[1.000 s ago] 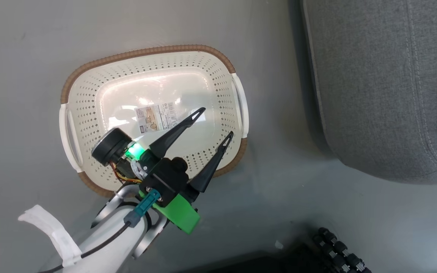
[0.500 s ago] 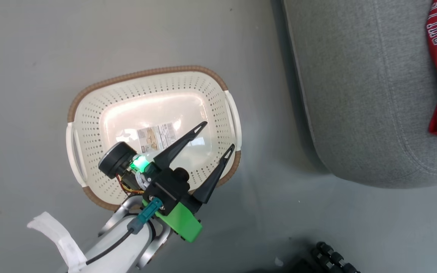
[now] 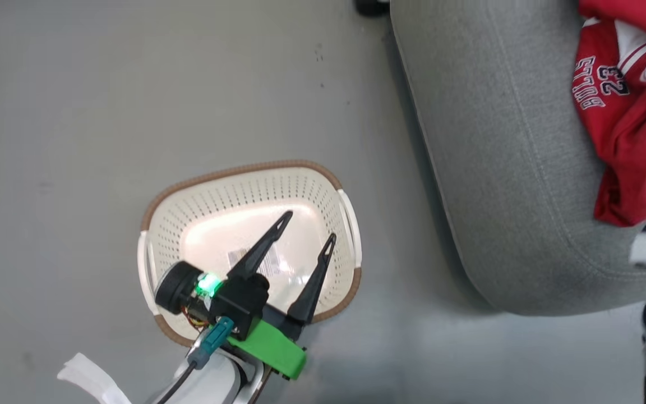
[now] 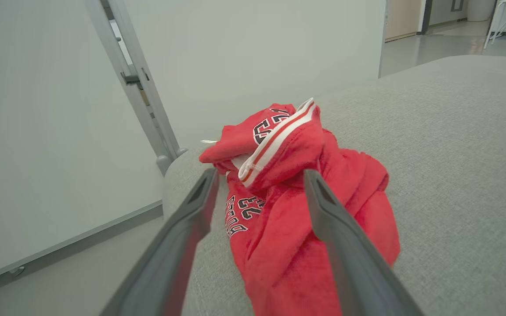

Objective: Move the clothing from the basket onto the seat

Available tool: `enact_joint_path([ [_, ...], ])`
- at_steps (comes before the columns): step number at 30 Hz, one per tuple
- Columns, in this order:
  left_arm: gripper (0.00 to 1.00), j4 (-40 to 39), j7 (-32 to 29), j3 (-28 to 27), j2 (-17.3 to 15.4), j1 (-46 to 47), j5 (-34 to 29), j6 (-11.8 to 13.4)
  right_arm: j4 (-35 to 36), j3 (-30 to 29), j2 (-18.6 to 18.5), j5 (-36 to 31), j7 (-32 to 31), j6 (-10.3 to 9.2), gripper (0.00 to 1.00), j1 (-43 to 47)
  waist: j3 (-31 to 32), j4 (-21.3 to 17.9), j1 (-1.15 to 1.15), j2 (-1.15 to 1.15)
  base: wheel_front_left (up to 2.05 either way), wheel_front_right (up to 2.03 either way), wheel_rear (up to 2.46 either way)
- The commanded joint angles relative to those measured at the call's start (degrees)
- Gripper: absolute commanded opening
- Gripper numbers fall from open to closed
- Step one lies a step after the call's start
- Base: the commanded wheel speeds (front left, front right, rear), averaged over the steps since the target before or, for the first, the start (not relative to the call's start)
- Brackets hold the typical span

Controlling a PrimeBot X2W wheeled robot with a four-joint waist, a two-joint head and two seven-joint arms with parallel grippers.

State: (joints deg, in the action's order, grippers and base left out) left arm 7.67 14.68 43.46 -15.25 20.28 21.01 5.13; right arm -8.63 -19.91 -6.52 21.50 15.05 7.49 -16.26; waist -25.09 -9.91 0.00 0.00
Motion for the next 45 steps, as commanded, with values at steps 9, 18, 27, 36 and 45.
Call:
enact_joint_path([
  [9, 1.0, -1.0, 0.5, -9.0, 3.5, -8.9, 3.4, 0.6, 3.1, 8.7, 1.4, -2.6, 0.2, -0.01, 1.0, 11.6, 16.8, 5.6, 0.0, 0.0, 0.0, 0.0, 0.0],
  [18, 1.0, -1.6, 0.4, -19.4, 5.9, -18.1, -0.2, 1.7, 4.5, 12.9, 2.5, -5.1, 0.2, -0.01, 1.0, 17.9, 25.0, 10.0, 0.0, 0.0, 0.0, 0.0, 0.0],
  [27, 1.0, -3.9, 0.4, -27.6, 8.1, -24.5, -5.6, 0.8, 5.0, 18.9, 2.6, -10.2, 0.2, -0.01, 1.0, 22.1, 28.8, 12.1, 0.0, 0.0, 0.0, 0.0, 0.0],
  [36, 1.0, -4.9, 0.5, -32.7, 9.4, -30.4, -10.4, -2.6, 5.0, 22.0, 2.8, -12.8, 0.2, -0.01, 1.0, 26.5, 31.6, 12.3, 0.0, 0.0, 0.0, 0.0, 0.0],
  [45, 1.0, -2.8, 0.5, -34.0, 10.4, -31.8, -13.1, -5.2, 4.0, 22.2, 3.1, -13.7, 0.2, -0.01, 1.0, 28.2, 32.9, 12.5, 0.0, 0.0, 0.0, 0.0, 0.0],
])
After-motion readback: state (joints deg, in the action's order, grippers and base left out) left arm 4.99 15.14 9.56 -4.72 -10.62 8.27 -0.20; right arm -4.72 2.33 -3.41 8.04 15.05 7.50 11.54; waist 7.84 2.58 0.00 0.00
